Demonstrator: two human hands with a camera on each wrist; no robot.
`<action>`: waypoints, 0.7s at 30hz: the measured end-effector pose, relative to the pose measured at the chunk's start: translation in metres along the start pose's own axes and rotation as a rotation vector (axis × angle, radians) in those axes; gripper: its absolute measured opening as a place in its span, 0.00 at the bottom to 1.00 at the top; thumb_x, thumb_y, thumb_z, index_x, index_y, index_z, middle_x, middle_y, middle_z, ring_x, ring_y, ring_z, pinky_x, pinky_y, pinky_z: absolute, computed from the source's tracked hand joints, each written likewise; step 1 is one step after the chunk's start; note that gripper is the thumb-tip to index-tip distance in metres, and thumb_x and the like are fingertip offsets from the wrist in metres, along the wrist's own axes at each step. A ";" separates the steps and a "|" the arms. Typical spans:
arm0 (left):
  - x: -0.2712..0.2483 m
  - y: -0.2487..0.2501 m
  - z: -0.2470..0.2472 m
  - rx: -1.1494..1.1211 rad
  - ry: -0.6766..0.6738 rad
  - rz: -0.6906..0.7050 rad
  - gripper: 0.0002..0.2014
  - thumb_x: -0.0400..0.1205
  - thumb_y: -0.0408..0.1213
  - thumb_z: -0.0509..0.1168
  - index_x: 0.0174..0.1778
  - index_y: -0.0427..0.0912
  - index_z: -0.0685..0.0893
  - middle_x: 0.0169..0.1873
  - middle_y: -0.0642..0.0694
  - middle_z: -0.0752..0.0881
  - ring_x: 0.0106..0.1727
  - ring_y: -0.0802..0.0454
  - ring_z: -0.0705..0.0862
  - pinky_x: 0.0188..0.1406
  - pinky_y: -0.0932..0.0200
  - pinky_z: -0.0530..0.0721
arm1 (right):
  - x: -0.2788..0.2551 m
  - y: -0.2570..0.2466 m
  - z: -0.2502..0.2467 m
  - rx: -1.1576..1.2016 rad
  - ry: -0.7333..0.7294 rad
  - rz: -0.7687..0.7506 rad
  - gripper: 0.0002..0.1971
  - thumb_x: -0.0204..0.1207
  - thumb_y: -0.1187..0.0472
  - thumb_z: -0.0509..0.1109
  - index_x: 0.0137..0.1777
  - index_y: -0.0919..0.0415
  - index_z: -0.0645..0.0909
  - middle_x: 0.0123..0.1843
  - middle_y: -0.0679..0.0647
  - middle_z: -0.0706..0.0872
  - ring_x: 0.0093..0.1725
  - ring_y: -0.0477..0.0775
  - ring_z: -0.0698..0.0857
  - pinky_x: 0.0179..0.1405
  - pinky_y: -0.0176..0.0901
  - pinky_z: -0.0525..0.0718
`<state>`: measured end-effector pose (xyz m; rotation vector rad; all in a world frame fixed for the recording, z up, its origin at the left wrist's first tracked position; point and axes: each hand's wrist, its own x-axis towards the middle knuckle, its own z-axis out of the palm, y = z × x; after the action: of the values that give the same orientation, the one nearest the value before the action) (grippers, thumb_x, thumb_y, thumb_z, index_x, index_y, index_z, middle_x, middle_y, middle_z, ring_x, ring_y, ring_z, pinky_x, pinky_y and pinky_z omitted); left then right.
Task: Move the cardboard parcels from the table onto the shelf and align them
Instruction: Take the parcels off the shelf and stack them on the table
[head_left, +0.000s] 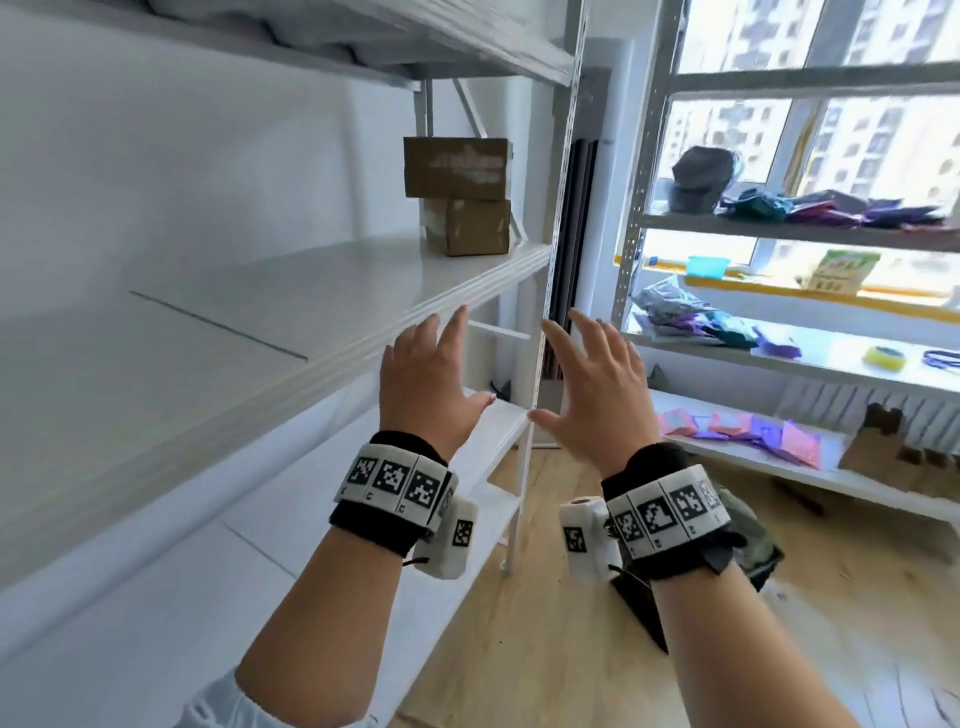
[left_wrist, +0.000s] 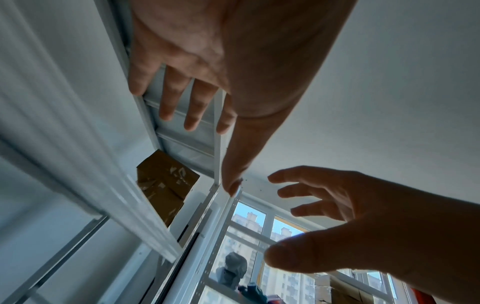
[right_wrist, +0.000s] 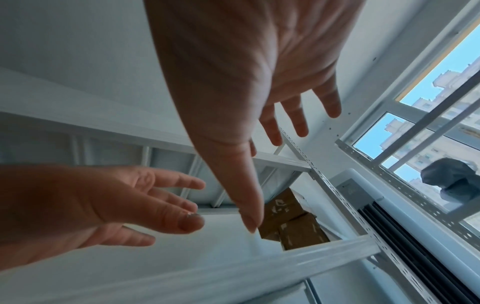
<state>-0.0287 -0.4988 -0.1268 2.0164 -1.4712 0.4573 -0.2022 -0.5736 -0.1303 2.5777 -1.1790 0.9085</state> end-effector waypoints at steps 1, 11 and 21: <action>0.024 0.000 0.006 -0.009 0.021 0.007 0.47 0.72 0.52 0.78 0.85 0.48 0.62 0.78 0.42 0.72 0.78 0.41 0.69 0.78 0.41 0.68 | 0.021 0.009 0.005 -0.002 0.022 0.001 0.49 0.67 0.44 0.82 0.85 0.51 0.61 0.85 0.59 0.62 0.84 0.66 0.61 0.81 0.69 0.62; 0.188 0.002 0.097 0.020 0.046 -0.014 0.47 0.73 0.52 0.78 0.85 0.48 0.60 0.77 0.43 0.73 0.77 0.42 0.71 0.77 0.48 0.70 | 0.181 0.088 0.095 0.068 0.148 -0.060 0.46 0.67 0.44 0.81 0.83 0.53 0.64 0.83 0.60 0.66 0.82 0.66 0.66 0.79 0.68 0.66; 0.340 0.003 0.137 0.166 0.110 -0.255 0.53 0.71 0.54 0.79 0.86 0.49 0.56 0.79 0.44 0.69 0.77 0.41 0.70 0.74 0.45 0.73 | 0.368 0.143 0.156 0.178 0.185 -0.323 0.46 0.69 0.46 0.80 0.83 0.51 0.61 0.83 0.60 0.65 0.82 0.66 0.65 0.78 0.69 0.67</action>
<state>0.0708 -0.8377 -0.0302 2.2328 -1.1228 0.5871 -0.0499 -0.9617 -0.0518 2.6398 -0.6352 1.1857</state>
